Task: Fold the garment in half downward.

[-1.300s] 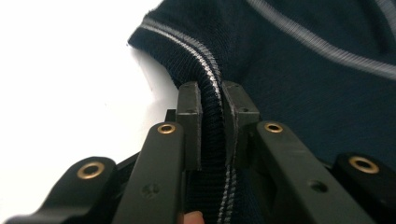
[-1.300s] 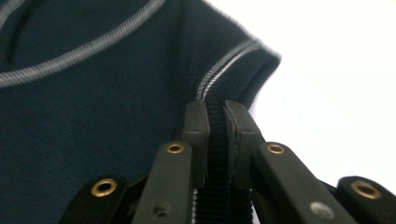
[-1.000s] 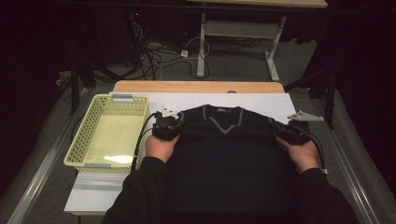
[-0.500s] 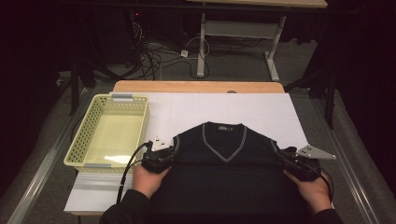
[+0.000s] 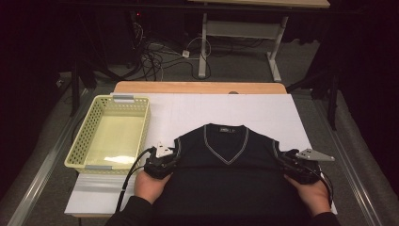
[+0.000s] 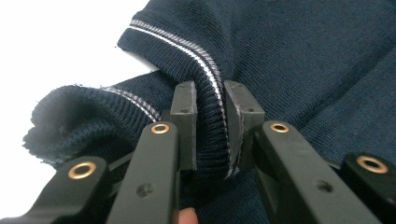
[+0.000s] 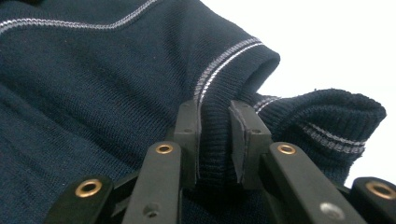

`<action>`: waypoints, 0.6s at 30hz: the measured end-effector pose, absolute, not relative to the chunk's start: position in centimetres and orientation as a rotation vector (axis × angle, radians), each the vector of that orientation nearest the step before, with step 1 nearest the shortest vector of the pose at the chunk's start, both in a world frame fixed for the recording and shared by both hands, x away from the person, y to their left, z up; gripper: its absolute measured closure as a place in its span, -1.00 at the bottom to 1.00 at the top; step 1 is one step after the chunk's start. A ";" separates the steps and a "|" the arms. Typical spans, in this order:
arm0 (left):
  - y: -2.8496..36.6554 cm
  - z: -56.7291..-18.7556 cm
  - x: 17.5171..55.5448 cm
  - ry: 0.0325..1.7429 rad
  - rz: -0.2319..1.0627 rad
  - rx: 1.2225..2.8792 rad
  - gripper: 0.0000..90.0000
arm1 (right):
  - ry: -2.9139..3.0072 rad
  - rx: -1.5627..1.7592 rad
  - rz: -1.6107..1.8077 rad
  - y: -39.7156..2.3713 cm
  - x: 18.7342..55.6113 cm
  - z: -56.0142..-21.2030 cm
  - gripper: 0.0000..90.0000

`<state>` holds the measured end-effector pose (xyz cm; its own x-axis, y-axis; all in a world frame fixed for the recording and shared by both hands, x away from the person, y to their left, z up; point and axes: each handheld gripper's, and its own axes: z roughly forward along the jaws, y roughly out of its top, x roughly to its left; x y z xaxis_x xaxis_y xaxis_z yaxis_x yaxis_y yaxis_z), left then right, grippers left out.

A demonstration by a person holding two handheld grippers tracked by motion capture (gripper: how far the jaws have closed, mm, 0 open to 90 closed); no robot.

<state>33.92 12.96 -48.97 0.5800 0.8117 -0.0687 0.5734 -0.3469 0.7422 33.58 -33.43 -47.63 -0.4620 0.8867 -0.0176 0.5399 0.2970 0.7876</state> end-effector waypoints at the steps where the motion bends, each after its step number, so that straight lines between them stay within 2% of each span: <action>1: 13.0 -49.0 33.9 1.099 0.406 2.060 0.63 | 2.115 1.266 1.011 -33.4 33.5 -47.7 0.67; 8: 13.2 -49.0 34.0 1.097 0.375 2.045 0.56 | 2.117 1.278 1.026 -33.5 33.6 -47.7 0.67; 12: 13.7 -48.8 34.3 1.089 0.283 2.019 0.29 | 2.116 1.279 1.027 -33.5 33.6 -47.7 0.67; 13: 13.8 -48.6 34.3 1.088 0.289 2.002 0.20 | 2.116 1.283 1.028 -33.5 33.6 -47.7 0.67; 18: 13.8 -47.2 34.5 1.080 0.305 1.952 0.02 | 2.116 1.286 1.036 -33.6 33.7 -47.7 0.67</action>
